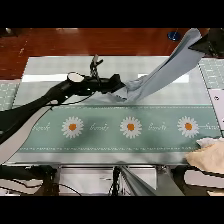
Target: Fold the shirts.
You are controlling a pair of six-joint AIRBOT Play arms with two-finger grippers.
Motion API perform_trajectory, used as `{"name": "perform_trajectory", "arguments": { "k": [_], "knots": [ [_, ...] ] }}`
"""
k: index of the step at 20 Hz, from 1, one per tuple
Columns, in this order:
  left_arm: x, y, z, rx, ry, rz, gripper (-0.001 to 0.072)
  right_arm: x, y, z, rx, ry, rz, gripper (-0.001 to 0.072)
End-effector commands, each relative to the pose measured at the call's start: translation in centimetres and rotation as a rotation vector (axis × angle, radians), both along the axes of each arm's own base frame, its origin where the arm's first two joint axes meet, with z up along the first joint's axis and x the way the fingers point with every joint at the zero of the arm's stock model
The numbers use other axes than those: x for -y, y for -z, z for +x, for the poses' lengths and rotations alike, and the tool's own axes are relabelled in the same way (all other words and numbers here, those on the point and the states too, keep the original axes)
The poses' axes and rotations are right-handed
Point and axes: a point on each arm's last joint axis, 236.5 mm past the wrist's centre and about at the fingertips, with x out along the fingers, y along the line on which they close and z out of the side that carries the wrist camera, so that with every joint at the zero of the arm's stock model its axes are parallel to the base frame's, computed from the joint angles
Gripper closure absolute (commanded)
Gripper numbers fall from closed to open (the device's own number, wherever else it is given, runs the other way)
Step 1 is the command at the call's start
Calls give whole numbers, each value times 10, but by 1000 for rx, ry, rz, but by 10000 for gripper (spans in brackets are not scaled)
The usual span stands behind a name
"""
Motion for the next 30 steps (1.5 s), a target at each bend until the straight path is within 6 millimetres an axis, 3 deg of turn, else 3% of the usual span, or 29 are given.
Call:
{"name": "perform_trajectory", "arguments": {
  "k": [1, 8, 12, 15, 19, 23, 25, 27, 30],
  "knots": [
    [29, 19, -8, -78, -32, -38, 678, -17, -4, -13, -4, -47, -42, 694],
    [62, 16, 3, -91, -10, -101, 678, -61, -5, -19, 0, -145, -41, 693],
    [87, 33, -6, -152, 29, -129, 678, -82, -12, -26, 18, -192, -29, 694],
    [105, 51, -22, -214, 43, -132, 678, -88, -25, -33, 47, -201, -29, 694],
    [126, 61, -39, -267, 30, -157, 679, -87, -39, -41, 85, -194, -44, 694],
    [135, 64, -35, -266, 21, -166, 679, -87, -40, -42, 86, -194, -46, 694],
    [126, 54, -22, -245, 12, -183, 679, -84, -37, -41, 82, -187, -63, 693],
    [106, 25, -2, -148, 50, -213, 679, -73, -29, -39, 61, -162, -112, 693],
    [46, -60, 38, 82, 83, -284, 680, -68, -23, -38, 41, -142, -125, 694]
  ]
}}
